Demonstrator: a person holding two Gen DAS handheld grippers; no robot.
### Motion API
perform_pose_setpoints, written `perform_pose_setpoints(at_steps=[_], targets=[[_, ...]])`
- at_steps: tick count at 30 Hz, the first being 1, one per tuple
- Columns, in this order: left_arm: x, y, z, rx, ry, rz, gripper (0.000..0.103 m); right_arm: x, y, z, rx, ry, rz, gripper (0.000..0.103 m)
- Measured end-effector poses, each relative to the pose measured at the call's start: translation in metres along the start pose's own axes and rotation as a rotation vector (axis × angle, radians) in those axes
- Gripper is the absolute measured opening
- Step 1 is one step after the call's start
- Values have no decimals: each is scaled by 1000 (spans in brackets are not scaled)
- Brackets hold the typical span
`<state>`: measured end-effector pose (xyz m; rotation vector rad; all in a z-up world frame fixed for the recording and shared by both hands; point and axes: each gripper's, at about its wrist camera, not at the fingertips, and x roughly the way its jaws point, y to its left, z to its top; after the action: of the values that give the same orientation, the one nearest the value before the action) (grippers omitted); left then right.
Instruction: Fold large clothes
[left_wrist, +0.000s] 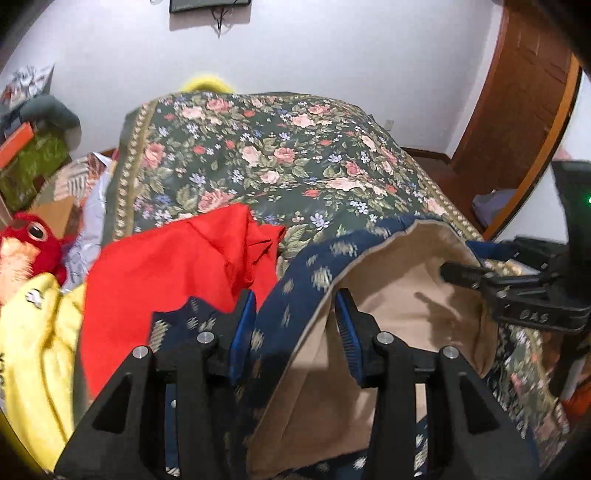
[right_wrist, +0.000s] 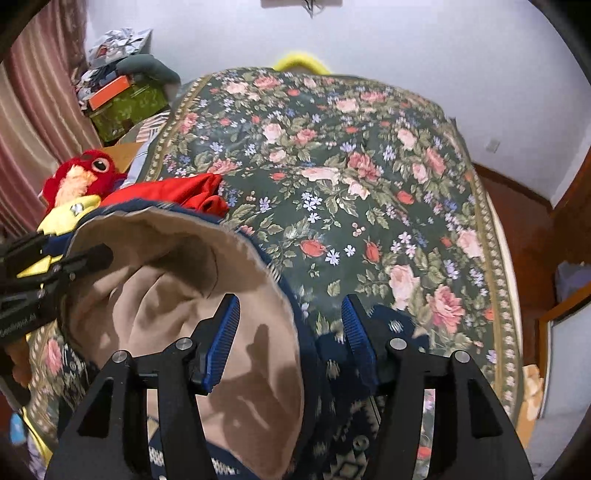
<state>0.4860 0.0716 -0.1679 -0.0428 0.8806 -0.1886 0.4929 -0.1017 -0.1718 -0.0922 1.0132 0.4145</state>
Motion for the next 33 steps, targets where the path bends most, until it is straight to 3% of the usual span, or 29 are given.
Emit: perform_pose_setpoints(at_steps=[5, 7, 9, 10, 14, 25, 33], targets=[[10, 2, 6, -23, -4, -27, 43, 15, -5, 4, 42, 8, 57, 53], [11, 3, 7, -25, -12, -34, 38, 16, -3, 3, 38, 0, 71, 42], [10, 3, 7, -25, -14, -39, 21, 18, 1, 3, 16, 7, 73, 26], [9, 3, 7, -25, -15, -50, 19, 18, 4, 3, 4, 5, 70, 20], [-4, 0, 6, -1, -38, -53, 11, 6, 6, 2, -3, -46, 67, 10], [-67, -12, -14, 44, -79, -108, 9, -67, 28, -21, -77, -107, 124, 8], [-98, -26, -61, 83, -24, -158, 9, -101, 46, -69, -131, -71, 179, 8]])
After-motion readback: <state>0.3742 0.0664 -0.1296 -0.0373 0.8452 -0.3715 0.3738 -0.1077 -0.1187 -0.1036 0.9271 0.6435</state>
